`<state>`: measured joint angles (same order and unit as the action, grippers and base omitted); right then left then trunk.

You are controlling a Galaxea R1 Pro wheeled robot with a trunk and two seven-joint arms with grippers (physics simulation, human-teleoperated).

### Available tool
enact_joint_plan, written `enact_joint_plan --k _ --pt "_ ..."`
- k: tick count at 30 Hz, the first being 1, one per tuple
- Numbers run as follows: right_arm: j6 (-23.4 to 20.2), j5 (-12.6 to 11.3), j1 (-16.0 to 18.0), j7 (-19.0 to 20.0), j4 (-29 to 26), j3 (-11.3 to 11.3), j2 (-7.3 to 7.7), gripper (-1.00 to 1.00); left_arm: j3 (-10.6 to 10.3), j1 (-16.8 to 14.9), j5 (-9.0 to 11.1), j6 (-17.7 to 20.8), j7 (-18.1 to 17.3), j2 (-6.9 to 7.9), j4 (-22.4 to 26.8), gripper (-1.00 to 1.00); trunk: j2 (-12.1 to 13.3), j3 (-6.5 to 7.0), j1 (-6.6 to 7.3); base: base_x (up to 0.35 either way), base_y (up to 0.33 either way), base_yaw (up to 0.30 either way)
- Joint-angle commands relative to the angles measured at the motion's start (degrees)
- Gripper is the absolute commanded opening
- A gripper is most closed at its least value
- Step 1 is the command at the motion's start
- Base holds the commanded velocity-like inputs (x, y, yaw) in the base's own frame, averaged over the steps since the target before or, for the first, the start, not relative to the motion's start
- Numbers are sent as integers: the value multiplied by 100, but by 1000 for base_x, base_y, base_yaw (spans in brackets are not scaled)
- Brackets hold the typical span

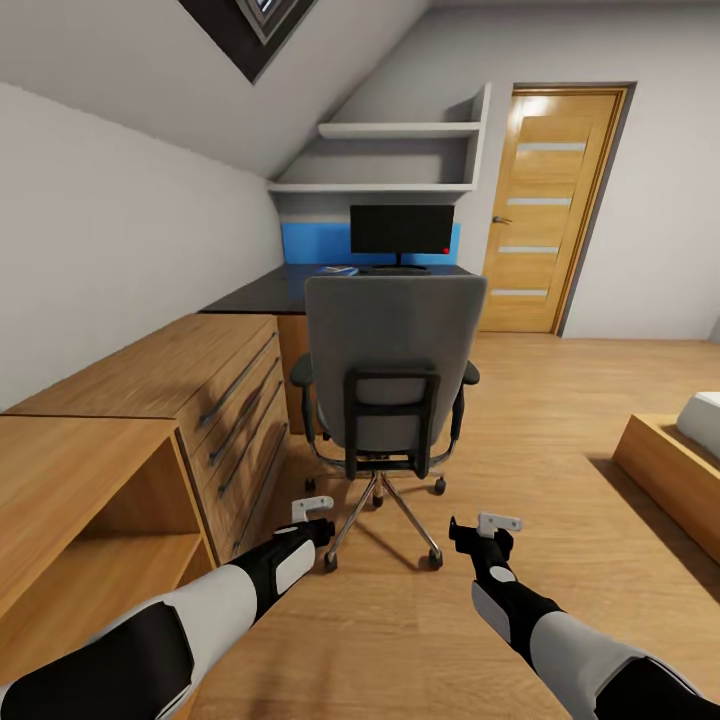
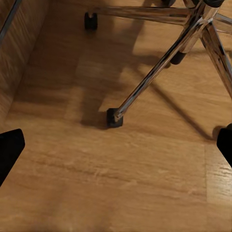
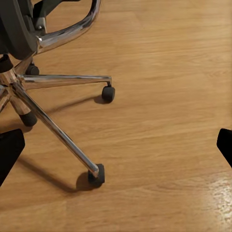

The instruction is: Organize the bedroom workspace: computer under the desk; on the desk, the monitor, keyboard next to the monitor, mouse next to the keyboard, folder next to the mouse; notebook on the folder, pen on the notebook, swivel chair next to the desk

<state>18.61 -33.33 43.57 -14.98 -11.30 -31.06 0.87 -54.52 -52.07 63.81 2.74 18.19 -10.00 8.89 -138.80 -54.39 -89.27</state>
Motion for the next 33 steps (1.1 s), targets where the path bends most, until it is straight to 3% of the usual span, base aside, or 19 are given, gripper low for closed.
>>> enact_joint_plan --k 1,21,23,25,28,29,31,32,33 --pt "11 -39 2 -26 -6 -48 6 100 -31 -4 9 24 35 0 7 100 -2 -6 1 0 0 0" --pt "10 -25 0 -2 36 -58 5 100 -33 -4 17 99 32 0 1 100 -2 -6 1 149 0 0" --pt "-21 -24 -5 127 39 -70 1 100 -33 -4 13 194 15 0 -1 100 -2 -6 1 307 0 0" --pt "-146 -24 -6 679 40 -70 1 100 -37 -4 3 215 10 0 -1 100 -2 -6 1 143 0 0" --pt "-300 -18 -7 794 40 -77 1 100 -40 -4 -4 217 9 0 -1 100 -2 -6 1 30 0 0" --pt "-440 150 -7 846 40 -108 -6 100 -79 -4 -41 224 0 0 9 100 -2 -6 1 3 0 0" --pt "-456 233 -7 851 40 -117 -7 100 -179 -4 -120 225 -6 0 13 100 -2 -6 1 2 0 0" --pt "-465 296 -7 864 40 -125 -14 100 -431 1 -264 223 -82 0 23 100 -2 -6 1 0 0 0" --pt "-465 304 -7 869 40 -125 -14 100 -464 2 -282 222 -106 0 29 100 -2 -6 1 0 0 0"
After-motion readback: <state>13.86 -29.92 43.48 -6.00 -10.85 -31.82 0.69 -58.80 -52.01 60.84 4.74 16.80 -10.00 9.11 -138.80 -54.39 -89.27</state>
